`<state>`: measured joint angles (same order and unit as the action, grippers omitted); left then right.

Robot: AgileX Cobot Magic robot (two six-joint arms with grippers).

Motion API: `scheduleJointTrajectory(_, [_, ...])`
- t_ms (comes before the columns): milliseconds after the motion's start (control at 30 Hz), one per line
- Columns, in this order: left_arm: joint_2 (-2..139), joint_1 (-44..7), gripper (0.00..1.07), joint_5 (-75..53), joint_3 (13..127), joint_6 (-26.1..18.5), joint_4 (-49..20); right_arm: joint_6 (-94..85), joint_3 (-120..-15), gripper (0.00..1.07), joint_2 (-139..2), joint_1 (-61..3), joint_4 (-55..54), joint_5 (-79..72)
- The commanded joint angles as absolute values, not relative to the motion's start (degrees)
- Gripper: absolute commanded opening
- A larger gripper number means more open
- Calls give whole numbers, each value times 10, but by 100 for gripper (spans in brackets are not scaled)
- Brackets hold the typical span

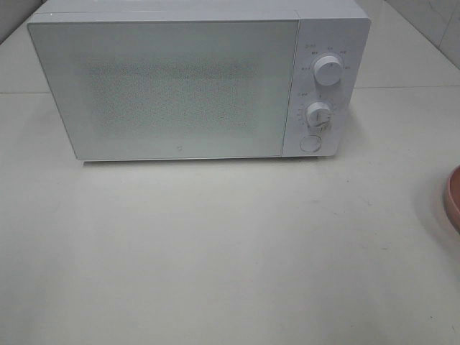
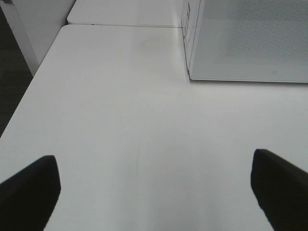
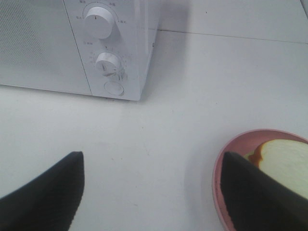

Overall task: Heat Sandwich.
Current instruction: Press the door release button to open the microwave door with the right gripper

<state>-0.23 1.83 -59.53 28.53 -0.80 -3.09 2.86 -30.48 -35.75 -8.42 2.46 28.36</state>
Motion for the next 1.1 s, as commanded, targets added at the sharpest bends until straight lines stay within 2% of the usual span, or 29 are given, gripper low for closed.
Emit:
scheduleJointTrajectory(33, [-19,20,101,-592,284,-7,-36,32,-309,76,-382,-80,25,246])
scheduleJointTrajectory(700, [-19,20,101,-592,284,-7,-36,32,-309,76,-603,-80,25,9])
scheduleJointTrajectory(867, [-19,20,101,-592,284,-7,-36,32,-301,76,-659,-80,25,-79])
scheduleJointTrajectory(933, [-19,20,101,-592,284,-7,-36,27,-272,76,-681,-80,25,-172])
scheduleJointTrajectory(1100, [-19,20,101,-592,284,-7,-36,19,-231,76,-713,-80,25,-280])
